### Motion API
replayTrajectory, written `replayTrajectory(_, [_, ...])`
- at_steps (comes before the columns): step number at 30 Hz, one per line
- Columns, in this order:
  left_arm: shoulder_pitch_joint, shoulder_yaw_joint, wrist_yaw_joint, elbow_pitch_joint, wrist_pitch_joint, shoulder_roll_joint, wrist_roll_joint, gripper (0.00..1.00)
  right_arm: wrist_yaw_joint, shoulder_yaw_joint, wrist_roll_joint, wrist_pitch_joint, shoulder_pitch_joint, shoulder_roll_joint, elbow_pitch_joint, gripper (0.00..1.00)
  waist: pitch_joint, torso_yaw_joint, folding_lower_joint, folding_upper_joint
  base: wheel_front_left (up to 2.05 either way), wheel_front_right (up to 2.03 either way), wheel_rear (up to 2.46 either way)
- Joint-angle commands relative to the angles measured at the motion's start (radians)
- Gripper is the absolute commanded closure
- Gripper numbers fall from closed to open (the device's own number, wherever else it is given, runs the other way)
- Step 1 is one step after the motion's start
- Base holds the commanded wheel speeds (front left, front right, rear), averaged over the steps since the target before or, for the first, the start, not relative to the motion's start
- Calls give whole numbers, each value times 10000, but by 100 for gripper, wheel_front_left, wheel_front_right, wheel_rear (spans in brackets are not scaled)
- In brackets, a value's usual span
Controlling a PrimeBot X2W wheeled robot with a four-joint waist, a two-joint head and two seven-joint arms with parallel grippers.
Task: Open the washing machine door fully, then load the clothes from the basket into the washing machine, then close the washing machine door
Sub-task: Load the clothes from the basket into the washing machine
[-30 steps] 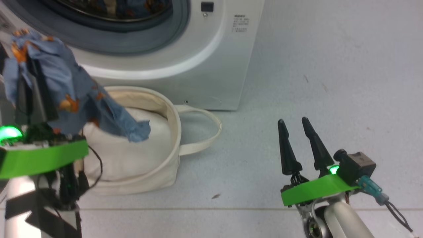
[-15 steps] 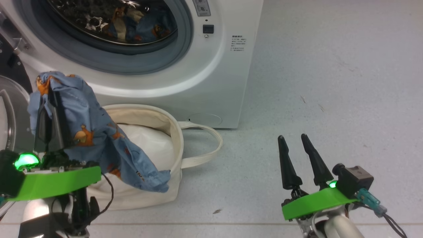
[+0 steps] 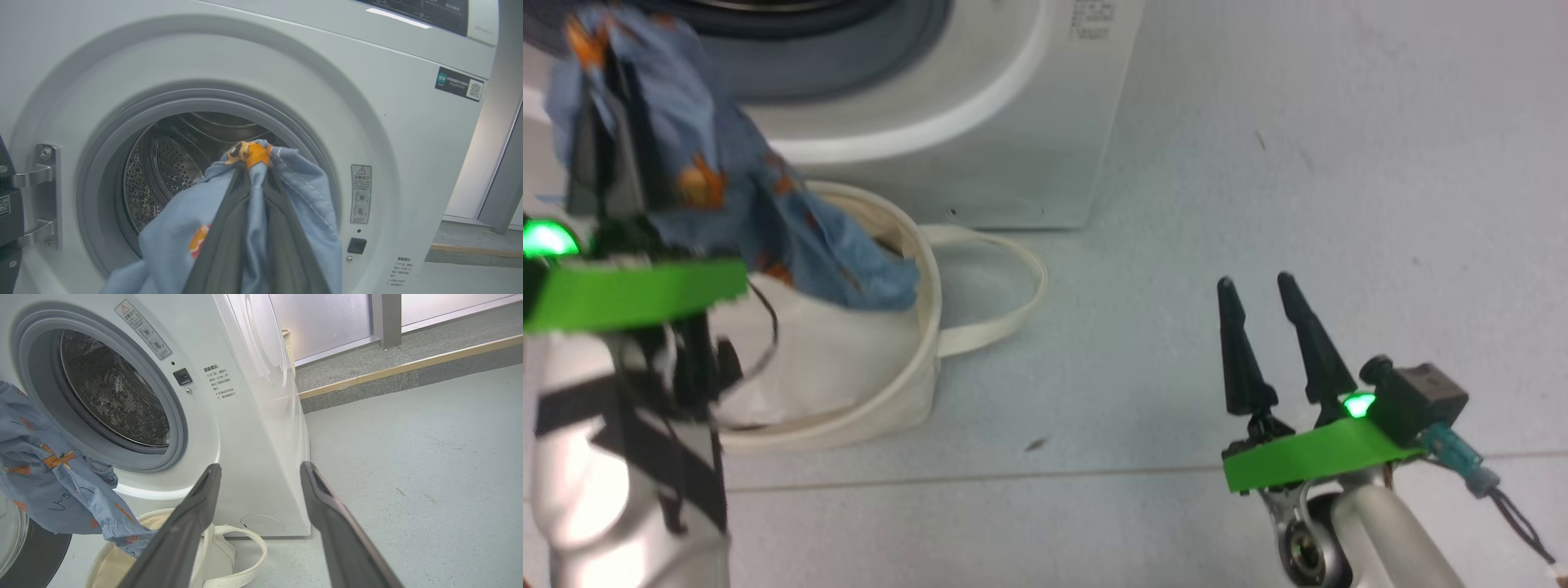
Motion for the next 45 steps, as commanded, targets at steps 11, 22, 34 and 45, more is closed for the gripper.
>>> replayTrajectory(11, [-4561, 938, -250, 2002, -43, 1395, 1171, 100, 2, 62, 849, -122, -1002, 32, -758, 0, 3169, -1071, -2, 0, 0, 0, 0])
replayTrajectory(22, [-8375, 816, 261, 4027, -43, 2351, 1862, 100, 2, 215, 1055, -122, -1676, 32, -1103, 0, 4890, -1624, -2, 0, 0, 0, 0])
replayTrajectory(34, [-9240, 163, 950, 5564, -43, 2533, 2235, 0, 2, 164, 906, -122, -1837, 32, -1105, 0, 5142, -1500, -2, 0, 0, 0, 0])
replayTrajectory(45, [-7270, 51, 876, 5007, -43, 2082, 1828, 0, 2, 195, 551, -122, -1802, 32, -790, 0, 3866, -982, -2, 0, 0, 0, 0])
